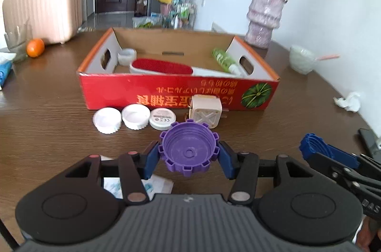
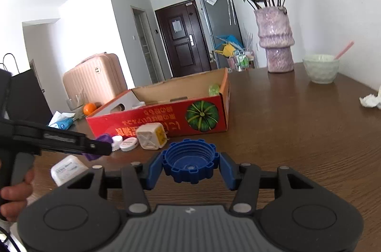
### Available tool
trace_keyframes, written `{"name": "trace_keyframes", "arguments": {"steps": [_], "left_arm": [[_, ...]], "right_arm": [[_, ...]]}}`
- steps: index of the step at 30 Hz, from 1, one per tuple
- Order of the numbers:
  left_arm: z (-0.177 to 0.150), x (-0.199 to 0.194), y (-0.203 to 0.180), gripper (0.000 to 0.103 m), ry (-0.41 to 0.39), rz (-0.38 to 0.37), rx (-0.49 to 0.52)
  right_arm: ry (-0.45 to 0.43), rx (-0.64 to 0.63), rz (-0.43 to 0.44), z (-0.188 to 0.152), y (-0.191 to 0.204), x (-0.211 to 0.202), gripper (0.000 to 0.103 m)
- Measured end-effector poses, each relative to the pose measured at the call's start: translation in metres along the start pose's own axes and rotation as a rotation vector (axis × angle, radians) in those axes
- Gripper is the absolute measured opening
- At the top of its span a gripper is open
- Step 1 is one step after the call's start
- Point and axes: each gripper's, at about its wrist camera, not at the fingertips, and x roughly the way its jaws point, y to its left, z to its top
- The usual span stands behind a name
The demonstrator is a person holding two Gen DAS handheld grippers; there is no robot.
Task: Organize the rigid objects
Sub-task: 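Grasp the purple cap with the left gripper while the right holds the blue cap, then lower both caps into the box and open both grippers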
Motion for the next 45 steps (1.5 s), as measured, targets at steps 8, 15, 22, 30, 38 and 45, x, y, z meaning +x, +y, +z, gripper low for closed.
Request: {"name": "trace_keyframes", "arguments": {"steps": [8, 15, 22, 30, 38, 45], "left_arm": [[-0.015, -0.055, 0.029, 0.053, -0.088, -0.002, -0.001], [-0.007, -0.069, 0.06, 0.053, -0.15, -0.004, -0.017], [0.047, -0.048, 0.082, 0.053, -0.217, -0.082, 0.016], [0.155, 0.051, 0.093, 0.053, -0.14, -0.131, 0.033], [0.22, 0.204, 0.09, 0.054, 0.11, -0.05, 0.11], [0.21, 0.253, 0.099, 0.064, 0.16, -0.051, 0.12]], "right_arm": [[-0.017, -0.04, 0.025, 0.0, 0.041, -0.015, 0.051], [-0.03, -0.098, 0.041, 0.01, 0.073, -0.008, 0.051], [-0.051, -0.155, 0.059, 0.053, 0.077, 0.028, 0.051], [0.072, -0.143, 0.072, 0.148, 0.045, 0.156, 0.051], [0.333, -0.018, 0.003, 0.196, 0.001, 0.319, 0.051], [0.449, 0.01, -0.086, 0.185, -0.018, 0.369, 0.056]]}}
